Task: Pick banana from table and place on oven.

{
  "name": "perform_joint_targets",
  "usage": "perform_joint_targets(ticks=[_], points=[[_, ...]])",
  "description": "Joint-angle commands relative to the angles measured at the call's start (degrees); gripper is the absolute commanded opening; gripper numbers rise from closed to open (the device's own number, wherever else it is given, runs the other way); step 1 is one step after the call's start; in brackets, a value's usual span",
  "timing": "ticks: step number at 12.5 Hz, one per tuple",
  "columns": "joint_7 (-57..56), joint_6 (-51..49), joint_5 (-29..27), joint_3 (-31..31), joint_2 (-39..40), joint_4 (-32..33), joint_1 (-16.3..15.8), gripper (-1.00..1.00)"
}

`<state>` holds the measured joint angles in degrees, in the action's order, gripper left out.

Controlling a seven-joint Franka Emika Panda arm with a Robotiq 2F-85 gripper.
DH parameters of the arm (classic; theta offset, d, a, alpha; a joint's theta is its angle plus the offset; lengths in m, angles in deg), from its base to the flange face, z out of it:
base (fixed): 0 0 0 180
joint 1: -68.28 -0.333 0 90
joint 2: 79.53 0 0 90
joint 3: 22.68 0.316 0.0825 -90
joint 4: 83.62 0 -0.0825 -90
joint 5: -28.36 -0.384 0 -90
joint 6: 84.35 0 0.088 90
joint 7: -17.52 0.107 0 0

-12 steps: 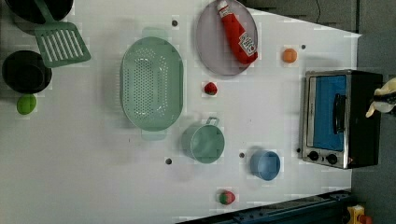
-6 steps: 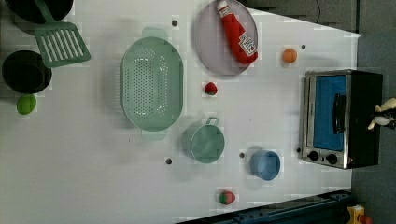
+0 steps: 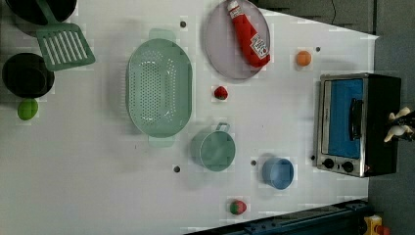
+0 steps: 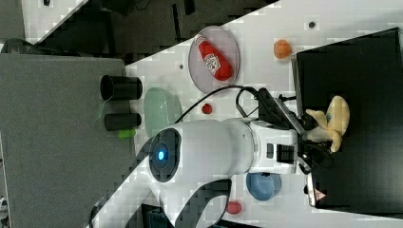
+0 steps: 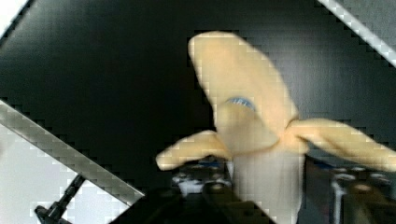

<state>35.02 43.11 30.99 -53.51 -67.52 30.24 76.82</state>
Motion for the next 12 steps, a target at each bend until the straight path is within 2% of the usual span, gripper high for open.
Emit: perform_joint_targets(ticks=[1, 3, 4, 6, 9, 10, 12], points=[[-2.38, 0.15, 0.0, 0.34, -0.42, -1.19, -2.41, 0.47], [-2.39, 0.06, 0.29, 0.35, -0.65, -1.64, -2.46, 0.93], [-2.55, -0.09, 0.56, 0.49, -0.93, -2.15, -2.68, 1.0], [-4.17, -3.92, 2.66, 1.53, -2.03, -4.87, -3.94, 1.0], [-10.5, -21.99, 1.97, 6.78, -5.78, -9.95, -6.78, 1.0], [-8.96, -26.8, 1.18, 9.42, -7.4, -11.41, -7.83, 1.0], [2.4, -28.2, -0.15, 15.24, -10.67, -14.41, -9.99, 1.0]])
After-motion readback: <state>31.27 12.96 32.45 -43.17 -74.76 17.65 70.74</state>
